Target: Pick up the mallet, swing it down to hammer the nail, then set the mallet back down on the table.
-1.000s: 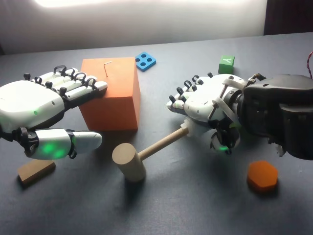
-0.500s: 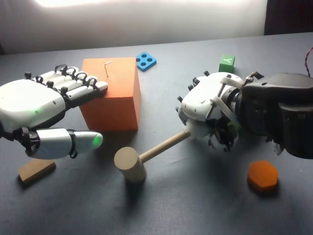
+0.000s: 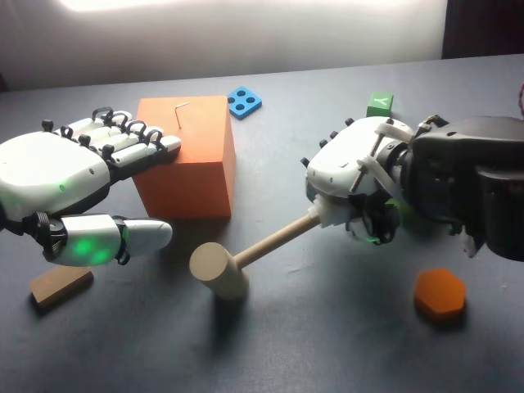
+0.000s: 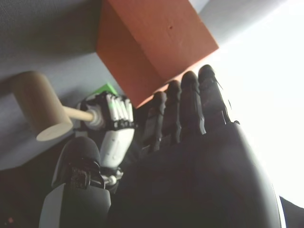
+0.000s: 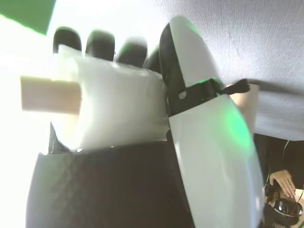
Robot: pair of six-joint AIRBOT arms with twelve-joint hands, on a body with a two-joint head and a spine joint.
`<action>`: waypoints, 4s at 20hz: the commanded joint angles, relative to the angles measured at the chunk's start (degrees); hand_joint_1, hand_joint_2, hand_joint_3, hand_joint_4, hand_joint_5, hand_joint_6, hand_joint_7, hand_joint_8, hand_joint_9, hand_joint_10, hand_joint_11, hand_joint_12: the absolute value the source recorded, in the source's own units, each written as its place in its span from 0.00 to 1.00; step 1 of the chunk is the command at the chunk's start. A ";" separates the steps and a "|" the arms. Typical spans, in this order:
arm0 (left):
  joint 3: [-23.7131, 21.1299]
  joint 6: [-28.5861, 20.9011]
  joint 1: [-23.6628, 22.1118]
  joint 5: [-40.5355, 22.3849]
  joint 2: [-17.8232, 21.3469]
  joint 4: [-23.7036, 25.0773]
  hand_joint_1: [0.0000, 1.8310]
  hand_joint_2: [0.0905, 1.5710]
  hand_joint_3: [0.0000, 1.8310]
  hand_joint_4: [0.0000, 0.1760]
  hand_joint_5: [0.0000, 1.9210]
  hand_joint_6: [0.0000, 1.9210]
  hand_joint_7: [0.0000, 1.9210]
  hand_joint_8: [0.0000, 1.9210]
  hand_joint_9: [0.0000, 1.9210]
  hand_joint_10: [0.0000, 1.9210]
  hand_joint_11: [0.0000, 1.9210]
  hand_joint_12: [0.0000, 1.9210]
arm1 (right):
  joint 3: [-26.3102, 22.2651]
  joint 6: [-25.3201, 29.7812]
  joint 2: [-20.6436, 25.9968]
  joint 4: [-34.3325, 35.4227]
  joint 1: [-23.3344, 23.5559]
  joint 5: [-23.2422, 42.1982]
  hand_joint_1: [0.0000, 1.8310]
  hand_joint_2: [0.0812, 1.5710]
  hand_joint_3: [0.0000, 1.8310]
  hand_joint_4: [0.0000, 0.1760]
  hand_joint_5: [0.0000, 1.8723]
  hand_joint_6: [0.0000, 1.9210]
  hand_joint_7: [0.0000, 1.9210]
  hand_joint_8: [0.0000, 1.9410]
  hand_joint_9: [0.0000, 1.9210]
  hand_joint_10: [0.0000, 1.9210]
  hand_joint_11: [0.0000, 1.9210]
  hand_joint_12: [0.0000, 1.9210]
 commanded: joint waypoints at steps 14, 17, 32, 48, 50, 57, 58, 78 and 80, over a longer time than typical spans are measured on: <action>0.21 0.09 -0.62 -4.90 -0.04 -0.06 0.00 0.79 0.00 0.00 0.04 0.00 0.05 0.00 0.04 0.01 0.02 0.01 | -15.64 -0.02 14.89 -2.13 4.28 3.43 0.22 0.88 0.01 1.00 0.80 1.00 0.88 1.00 0.91 1.00 1.00 1.00; 0.28 0.09 -0.70 -4.90 -0.04 -0.06 0.00 0.79 0.00 0.00 0.04 0.00 0.05 0.00 0.04 0.00 0.03 0.02 | -17.83 1.94 18.40 -2.16 6.39 1.68 0.07 0.94 0.02 1.00 0.80 1.00 0.87 1.00 0.90 1.00 0.99 1.00; 0.36 0.08 -0.95 -4.52 -0.04 -0.05 0.00 0.80 0.00 0.00 0.07 0.00 0.07 0.00 0.05 0.00 0.00 0.09 | -14.10 51.28 16.34 -55.09 7.76 8.29 0.04 1.00 0.04 1.00 0.79 1.00 0.86 1.00 0.88 1.00 0.97 1.00; 0.79 -0.07 -1.05 -4.16 -0.12 -0.02 0.00 0.79 0.00 0.00 0.05 0.00 0.04 0.00 0.03 0.00 0.00 0.08 | 2.16 42.62 -0.09 -44.46 13.12 12.19 0.04 1.00 0.05 1.00 0.79 1.00 0.86 1.00 0.88 1.00 0.96 1.00; 0.81 -0.07 -1.06 -4.16 -0.15 -0.02 0.00 0.79 0.00 0.00 0.04 0.00 0.03 0.00 0.02 0.00 0.00 0.06 | 2.39 42.94 -0.52 -44.45 13.70 12.31 0.05 1.00 0.04 1.00 0.80 1.00 0.86 1.00 0.89 1.00 0.96 1.00; 0.80 -0.12 -1.12 -4.04 -0.17 -0.02 0.00 0.78 0.00 0.00 0.03 0.00 0.03 0.00 0.01 0.00 0.00 0.01 | 3.46 43.44 -0.65 -44.57 9.72 12.42 0.07 1.00 0.04 1.00 0.80 1.00 0.86 1.00 0.88 1.00 0.96 1.00; 0.81 -0.12 -1.13 -4.04 -0.18 -0.02 0.00 0.78 0.00 0.00 0.03 0.00 0.02 0.00 0.00 0.00 0.00 0.00 | 4.12 43.65 -0.87 -44.60 8.63 12.38 0.06 1.00 0.04 1.00 0.81 1.00 0.86 1.00 0.89 1.00 0.96 1.00; 0.97 -0.30 -1.17 -4.04 -0.16 -0.02 0.00 0.79 0.00 0.00 0.05 0.00 0.05 0.00 0.03 0.00 0.01 0.01 | 7.89 48.65 -4.62 -44.59 -0.28 12.29 0.11 1.00 0.01 1.00 0.79 1.00 0.85 1.00 0.88 1.00 0.96 1.00; 0.99 -0.37 -1.28 -4.04 -0.16 -0.02 0.00 0.79 0.00 0.00 0.06 0.00 0.05 0.01 0.04 0.01 0.01 0.01 | 5.97 47.44 -3.41 -44.59 -0.05 13.45 0.11 1.00 0.02 1.00 0.79 1.00 0.85 1.00 0.88 1.00 0.96 1.00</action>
